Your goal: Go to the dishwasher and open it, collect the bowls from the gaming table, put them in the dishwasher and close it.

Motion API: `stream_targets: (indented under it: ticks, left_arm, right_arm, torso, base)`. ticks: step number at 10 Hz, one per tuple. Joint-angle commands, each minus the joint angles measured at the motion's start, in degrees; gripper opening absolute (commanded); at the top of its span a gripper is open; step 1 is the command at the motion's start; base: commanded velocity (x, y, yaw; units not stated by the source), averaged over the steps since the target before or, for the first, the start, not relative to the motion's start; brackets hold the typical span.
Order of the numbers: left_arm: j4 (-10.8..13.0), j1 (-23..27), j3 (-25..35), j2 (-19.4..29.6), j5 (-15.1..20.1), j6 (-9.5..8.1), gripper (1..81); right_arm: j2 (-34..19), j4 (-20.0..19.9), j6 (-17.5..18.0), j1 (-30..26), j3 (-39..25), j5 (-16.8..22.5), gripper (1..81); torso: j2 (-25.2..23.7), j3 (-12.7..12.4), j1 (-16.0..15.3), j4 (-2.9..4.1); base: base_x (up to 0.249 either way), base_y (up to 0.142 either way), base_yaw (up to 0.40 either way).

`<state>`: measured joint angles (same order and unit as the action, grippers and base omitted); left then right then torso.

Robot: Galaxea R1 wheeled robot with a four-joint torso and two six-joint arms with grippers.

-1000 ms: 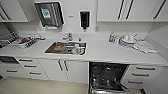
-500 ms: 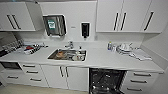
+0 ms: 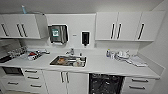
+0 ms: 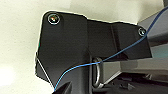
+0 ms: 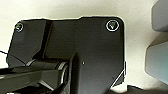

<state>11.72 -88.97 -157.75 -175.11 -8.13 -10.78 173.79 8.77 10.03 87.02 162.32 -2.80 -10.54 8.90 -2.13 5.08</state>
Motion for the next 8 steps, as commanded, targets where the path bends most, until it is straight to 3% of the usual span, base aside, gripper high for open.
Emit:
stream_targets:
  ticks: [1,8]
  left_arm:
    - [-0.3,1.9,0.0,-0.2,2.9,-0.12,81.1]
    - [-0.3,1.9,0.0,-0.3,2.8,-0.13,81.1]
  right_arm:
    - [-0.3,-0.5,-0.3,-2.6,0.1,3.2,81.1]
    - [-0.3,-0.6,-0.2,-2.4,0.0,3.2,81.1]
  torso:
    - [-0.2,0.1,-0.2,0.00]
    - [1.8,-1.3,1.5,0.00]
  base:
    - [0.000,0.000,0.000]
    - [0.000,0.000,0.000]
